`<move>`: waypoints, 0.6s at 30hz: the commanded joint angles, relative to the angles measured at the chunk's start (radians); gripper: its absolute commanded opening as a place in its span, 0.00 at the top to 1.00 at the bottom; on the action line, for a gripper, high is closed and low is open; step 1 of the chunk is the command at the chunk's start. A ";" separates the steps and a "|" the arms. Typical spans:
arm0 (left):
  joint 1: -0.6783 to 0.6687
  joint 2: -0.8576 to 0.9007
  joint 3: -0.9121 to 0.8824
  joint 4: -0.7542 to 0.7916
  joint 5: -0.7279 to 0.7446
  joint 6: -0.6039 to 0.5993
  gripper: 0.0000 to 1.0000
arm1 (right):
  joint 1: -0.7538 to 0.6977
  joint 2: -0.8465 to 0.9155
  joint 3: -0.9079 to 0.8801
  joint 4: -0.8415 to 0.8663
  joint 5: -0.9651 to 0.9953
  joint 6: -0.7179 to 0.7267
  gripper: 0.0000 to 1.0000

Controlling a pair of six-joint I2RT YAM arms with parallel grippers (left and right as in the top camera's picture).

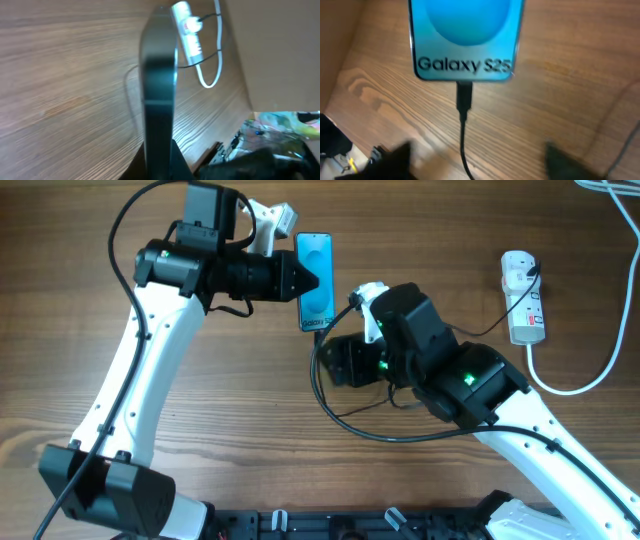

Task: Plug charger to phone and switch on socket
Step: 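Lower the phone with the left gripper while holding the plug in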

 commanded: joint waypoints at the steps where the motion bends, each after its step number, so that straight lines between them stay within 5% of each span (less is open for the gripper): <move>1: -0.003 0.078 -0.002 -0.026 -0.037 0.015 0.96 | -0.029 -0.022 0.023 -0.056 0.025 0.077 0.00; 18: -0.075 0.438 -0.003 0.035 -0.005 -0.019 0.96 | -0.099 0.008 0.020 -0.176 0.017 0.171 0.00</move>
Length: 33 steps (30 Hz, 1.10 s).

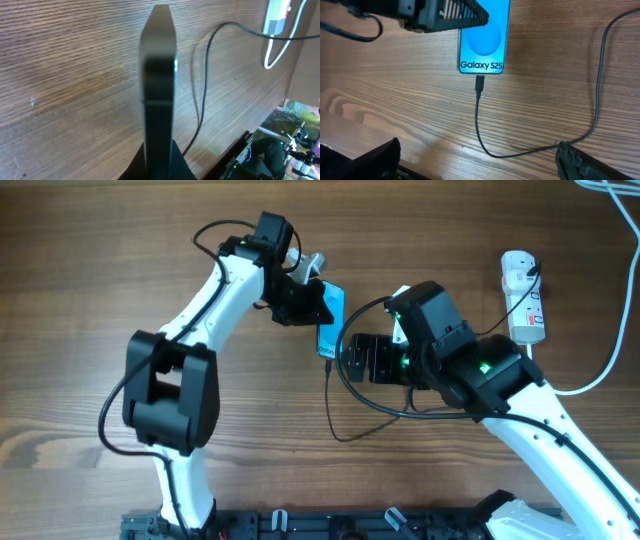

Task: Plug charger to phone and switch on socket
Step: 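Lower the phone with the left gripper while holding the plug in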

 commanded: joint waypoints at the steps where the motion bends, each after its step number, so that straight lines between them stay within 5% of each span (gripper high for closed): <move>1: -0.001 0.036 -0.002 0.025 0.047 -0.013 0.96 | 0.000 0.018 0.018 0.003 0.014 0.024 0.00; 33: -0.051 0.138 -0.033 0.085 -0.011 -0.039 0.88 | 0.000 0.061 0.018 -0.012 -0.040 0.024 0.00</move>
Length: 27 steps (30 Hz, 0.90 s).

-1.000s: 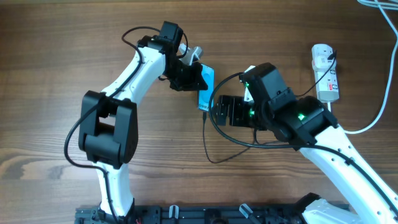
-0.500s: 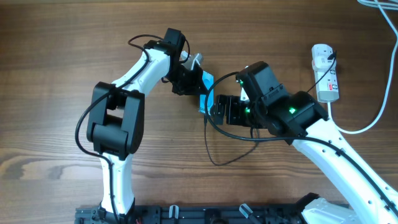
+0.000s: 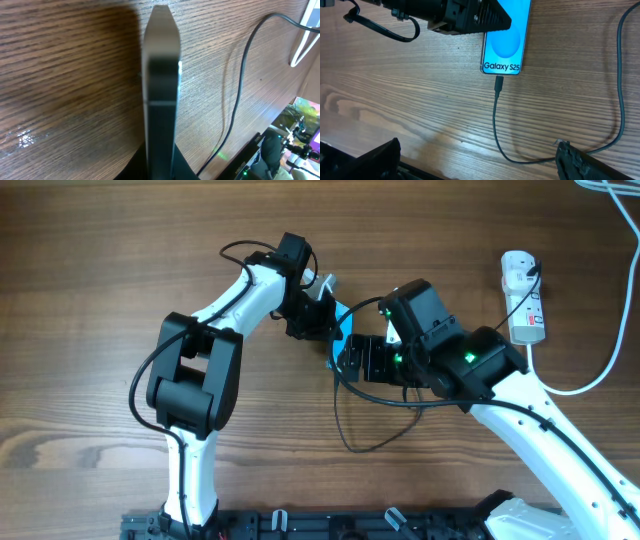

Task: Plug charger to phone and switch on socket
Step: 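Lower the phone with the left gripper while holding the plug in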

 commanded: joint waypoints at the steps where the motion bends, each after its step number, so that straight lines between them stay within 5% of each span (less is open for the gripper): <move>1: -0.001 0.014 -0.005 0.004 -0.029 -0.002 0.87 | 0.000 0.006 0.018 -0.001 -0.010 0.006 0.00; 27: -0.001 0.014 -0.006 -0.002 -0.165 -0.002 0.66 | 0.000 0.006 0.018 -0.031 -0.010 0.007 0.00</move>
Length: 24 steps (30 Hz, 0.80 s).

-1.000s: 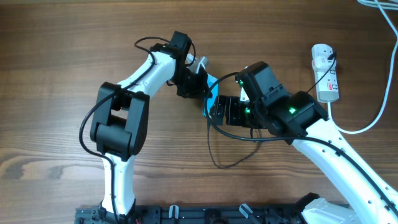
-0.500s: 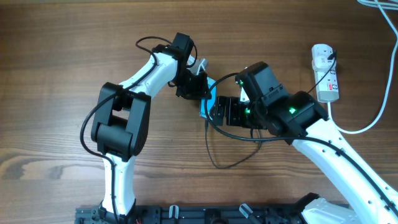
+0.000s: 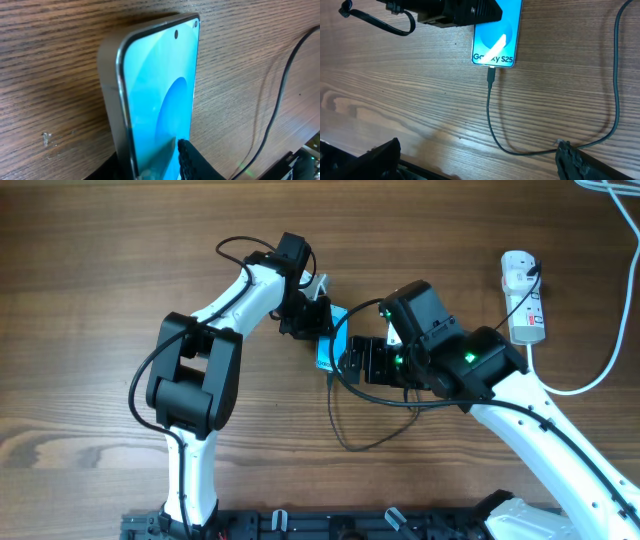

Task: Plug charger to phone and switch on socket
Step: 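Lower the phone with the left gripper while holding the plug in, then set the phone flat on the table and open the left gripper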

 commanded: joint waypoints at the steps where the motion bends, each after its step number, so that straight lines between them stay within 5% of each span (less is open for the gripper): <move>1: -0.001 0.014 -0.006 -0.003 -0.035 0.005 0.66 | 0.000 0.006 0.018 -0.011 -0.009 0.007 0.00; 14: -0.001 0.014 -0.006 -0.016 -0.116 0.006 0.52 | 0.000 0.006 0.018 -0.019 -0.009 0.007 0.00; 21: 0.016 0.013 0.002 -0.059 -0.130 0.006 0.34 | 0.000 0.006 0.018 -0.021 -0.009 0.006 0.00; 24: 0.047 0.011 0.031 -0.099 -0.130 0.005 0.18 | 0.000 0.006 0.018 -0.022 -0.009 0.006 0.01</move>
